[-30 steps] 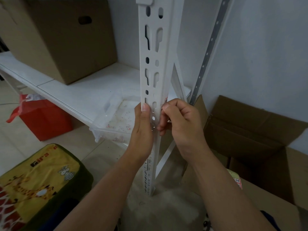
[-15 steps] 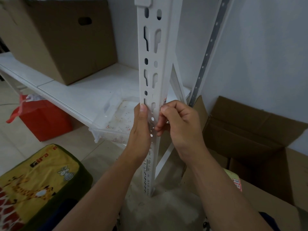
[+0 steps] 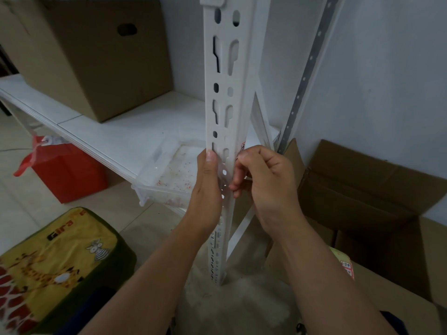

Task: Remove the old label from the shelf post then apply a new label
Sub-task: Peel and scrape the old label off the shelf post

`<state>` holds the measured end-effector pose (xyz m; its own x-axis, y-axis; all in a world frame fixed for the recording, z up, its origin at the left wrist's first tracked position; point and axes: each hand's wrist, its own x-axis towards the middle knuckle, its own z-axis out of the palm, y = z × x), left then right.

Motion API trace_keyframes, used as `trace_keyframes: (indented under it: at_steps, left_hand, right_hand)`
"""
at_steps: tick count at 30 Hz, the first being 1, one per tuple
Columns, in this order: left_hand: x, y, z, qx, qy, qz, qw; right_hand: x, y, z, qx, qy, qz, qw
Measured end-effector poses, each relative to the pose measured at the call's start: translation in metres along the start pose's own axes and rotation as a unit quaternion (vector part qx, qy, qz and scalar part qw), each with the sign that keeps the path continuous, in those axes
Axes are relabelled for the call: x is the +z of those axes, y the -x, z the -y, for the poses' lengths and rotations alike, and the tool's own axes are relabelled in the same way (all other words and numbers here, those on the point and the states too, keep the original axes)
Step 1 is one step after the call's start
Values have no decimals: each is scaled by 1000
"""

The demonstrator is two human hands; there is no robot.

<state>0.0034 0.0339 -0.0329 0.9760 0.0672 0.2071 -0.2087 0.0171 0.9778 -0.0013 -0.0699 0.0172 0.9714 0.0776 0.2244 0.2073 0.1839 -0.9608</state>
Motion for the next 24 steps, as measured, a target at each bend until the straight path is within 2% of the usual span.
trace_keyframes:
  at_steps: [4,10,24]
  left_hand:
    - [1,1,0,7,3,-3,1000]
    - [3,3,-5,14,29,5,999]
    - [0,-2,4,-7,-1,-13,1000]
  right_hand:
    - [1,0,0,3,17,-12,1000]
    - [0,1,-3,31,-54,-2,998]
    - [1,0,-2,40,-31,-8,999]
